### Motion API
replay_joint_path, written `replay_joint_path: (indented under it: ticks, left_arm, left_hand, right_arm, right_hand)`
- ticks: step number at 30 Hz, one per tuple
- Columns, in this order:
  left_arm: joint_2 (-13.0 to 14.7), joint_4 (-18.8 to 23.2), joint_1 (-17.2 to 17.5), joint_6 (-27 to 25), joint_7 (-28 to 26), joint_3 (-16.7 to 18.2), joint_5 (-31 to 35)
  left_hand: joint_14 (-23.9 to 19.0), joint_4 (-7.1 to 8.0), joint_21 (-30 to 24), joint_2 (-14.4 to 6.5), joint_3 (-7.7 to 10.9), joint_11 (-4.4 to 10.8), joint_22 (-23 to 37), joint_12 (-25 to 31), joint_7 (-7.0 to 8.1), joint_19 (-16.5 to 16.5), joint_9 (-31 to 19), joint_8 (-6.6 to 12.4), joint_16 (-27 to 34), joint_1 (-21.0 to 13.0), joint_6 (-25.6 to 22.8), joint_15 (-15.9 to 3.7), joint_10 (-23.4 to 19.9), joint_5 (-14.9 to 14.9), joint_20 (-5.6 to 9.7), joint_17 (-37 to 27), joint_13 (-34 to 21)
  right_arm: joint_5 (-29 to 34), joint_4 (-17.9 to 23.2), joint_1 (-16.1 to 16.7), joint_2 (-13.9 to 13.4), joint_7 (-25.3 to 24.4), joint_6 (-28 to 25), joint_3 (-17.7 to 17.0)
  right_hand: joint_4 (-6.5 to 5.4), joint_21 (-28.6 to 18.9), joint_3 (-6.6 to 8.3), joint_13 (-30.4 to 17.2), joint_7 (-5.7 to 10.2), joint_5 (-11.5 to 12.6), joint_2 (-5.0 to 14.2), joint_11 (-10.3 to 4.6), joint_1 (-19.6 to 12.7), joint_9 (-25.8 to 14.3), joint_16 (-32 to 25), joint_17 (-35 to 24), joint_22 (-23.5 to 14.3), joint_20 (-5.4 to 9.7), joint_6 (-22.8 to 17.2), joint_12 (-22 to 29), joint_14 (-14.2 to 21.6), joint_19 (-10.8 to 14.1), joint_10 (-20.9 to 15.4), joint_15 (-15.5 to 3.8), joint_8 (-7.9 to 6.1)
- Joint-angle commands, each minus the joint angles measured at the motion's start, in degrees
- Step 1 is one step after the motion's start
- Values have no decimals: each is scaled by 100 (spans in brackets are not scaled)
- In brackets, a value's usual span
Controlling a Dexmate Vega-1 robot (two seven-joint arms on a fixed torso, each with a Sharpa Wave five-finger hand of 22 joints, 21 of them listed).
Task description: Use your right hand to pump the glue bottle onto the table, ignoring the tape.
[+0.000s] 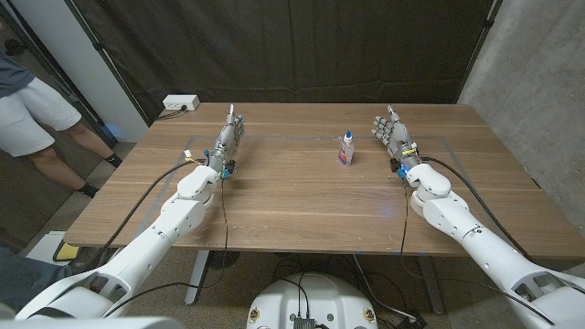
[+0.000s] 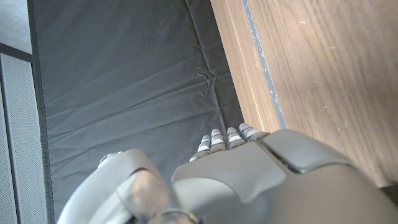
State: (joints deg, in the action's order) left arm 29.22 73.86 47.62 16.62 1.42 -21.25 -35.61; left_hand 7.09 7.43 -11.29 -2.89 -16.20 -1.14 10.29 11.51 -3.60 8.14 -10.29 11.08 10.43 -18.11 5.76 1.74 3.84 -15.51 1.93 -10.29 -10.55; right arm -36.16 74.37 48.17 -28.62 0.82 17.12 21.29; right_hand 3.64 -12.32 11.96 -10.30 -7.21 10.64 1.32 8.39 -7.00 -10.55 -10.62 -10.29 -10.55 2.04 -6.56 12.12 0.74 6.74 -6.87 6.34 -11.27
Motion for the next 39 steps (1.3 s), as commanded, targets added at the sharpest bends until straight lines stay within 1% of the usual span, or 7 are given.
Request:
replay_joint_path:
  ticks: [1,7,12,16,25,29,39]
  left_arm:
    - [24,13,-13,-9,70,99,199]
    - [67,27,-29,-125,179,130,213]
    - [59,-43,-55,-108,261,164,217]
    - [4,-160,-93,-33,368,190,183]
    - [-49,-145,-172,62,406,199,252]
    - [-76,-166,-210,85,394,200,281]
    - [-84,-47,-186,88,402,222,269]
  left_hand:
    - [-10,-12,-39,-16,-43,-2,20,48,-6,22,-28,57,49,-38,-56,12,-6,-35,183,-17,-23]
    - [-22,-18,-38,-30,-41,6,20,58,-12,28,-28,63,50,-51,-82,13,-40,-41,153,-16,-22]
    - [-49,-23,-38,-44,-38,10,20,63,-12,32,-28,67,57,-63,-103,21,-61,-46,131,-16,-22]
    - [-65,-27,-42,-58,-36,4,20,66,-18,24,-28,75,59,-74,-135,17,-76,-50,117,-16,-22]
    - [-101,-33,-52,-97,-29,-5,20,72,-23,5,-28,80,62,-95,-180,21,-114,-57,95,-16,-22]
    - [-112,-35,-53,-107,-28,-17,21,74,-24,4,-28,80,63,-101,-189,20,-127,-58,89,-16,-22]
    - [-131,-39,-62,-135,-23,-1,21,70,-21,-16,-29,76,63,-117,-202,25,-133,-61,60,-16,-22]
  right_arm:
    - [278,149,236,50,-293,274,-54]
    - [446,481,526,-7,-561,434,-124]
    - [948,795,708,-101,-1013,452,-60]
    - [1328,945,812,-118,-1355,505,-21]
    - [2100,1761,1083,-437,-2036,-91,20]
    - [2362,2048,1152,-585,-2164,-414,73]
    - [2623,2337,1309,-671,-2412,-788,135]
  right_hand:
    - [34,-31,22,-7,-77,23,-23,34,-80,-15,-31,-6,-10,12,6,18,8,65,10,14,-18]
    - [105,-56,34,-8,-66,22,-55,-3,-174,-16,-40,-4,-2,10,-3,26,64,164,-32,-17,-26]
    - [173,-61,50,-9,-65,22,-81,-26,-269,-17,-42,-3,5,18,-35,36,102,208,-75,-20,-43]
    - [305,-81,59,-11,-59,16,-174,-87,-441,-21,-47,-2,17,46,17,28,175,328,-90,-63,-35]
    - [544,-94,58,-10,-67,24,-407,-118,-815,-27,-59,-1,33,30,-58,62,361,535,-258,-85,-89]
    - [620,-113,85,-7,-20,43,-492,-207,-1073,-33,-88,0,35,29,-176,93,559,692,-407,-129,-140]
    - [665,-131,274,-3,15,50,-451,-259,-1757,-44,-91,2,36,72,-418,145,875,977,-735,-214,-221]
